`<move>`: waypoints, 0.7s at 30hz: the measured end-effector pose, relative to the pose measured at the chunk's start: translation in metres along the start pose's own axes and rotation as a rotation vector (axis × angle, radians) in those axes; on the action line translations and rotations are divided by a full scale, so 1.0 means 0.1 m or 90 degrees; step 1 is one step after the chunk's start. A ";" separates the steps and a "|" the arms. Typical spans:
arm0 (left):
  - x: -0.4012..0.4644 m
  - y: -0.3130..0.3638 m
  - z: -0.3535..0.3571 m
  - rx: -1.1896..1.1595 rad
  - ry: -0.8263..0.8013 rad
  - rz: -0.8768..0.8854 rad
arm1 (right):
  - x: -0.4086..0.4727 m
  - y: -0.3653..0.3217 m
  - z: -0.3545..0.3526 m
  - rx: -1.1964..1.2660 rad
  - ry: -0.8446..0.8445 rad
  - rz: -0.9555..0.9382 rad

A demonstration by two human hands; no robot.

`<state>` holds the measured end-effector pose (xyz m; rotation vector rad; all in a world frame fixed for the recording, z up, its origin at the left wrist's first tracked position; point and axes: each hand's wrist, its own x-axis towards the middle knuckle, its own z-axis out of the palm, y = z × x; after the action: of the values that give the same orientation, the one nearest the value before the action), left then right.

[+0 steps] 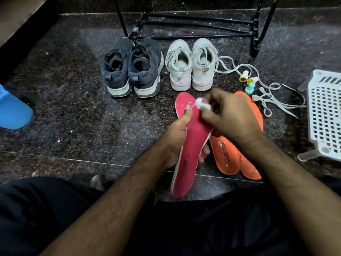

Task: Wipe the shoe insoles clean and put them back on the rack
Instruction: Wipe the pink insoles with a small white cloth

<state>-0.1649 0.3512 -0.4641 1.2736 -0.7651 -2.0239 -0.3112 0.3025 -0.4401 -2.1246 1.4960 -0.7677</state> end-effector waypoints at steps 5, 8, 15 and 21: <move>0.01 0.00 0.01 -0.010 0.016 0.010 | 0.02 0.01 -0.10 -0.026 0.038 -0.012; 0.02 0.05 0.00 -0.066 0.033 0.017 | -0.15 -0.15 0.07 -0.042 -0.099 -0.128; 0.01 0.02 -0.02 -0.032 0.064 0.047 | 0.07 0.08 -0.06 -0.191 0.052 -0.063; -0.01 0.08 0.00 -0.049 0.086 0.022 | -0.16 -0.12 0.10 -0.148 -0.118 -0.207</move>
<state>-0.1632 0.3464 -0.4573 1.3280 -0.6359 -1.8998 -0.3006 0.3219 -0.4436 -2.5772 1.2080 -0.5003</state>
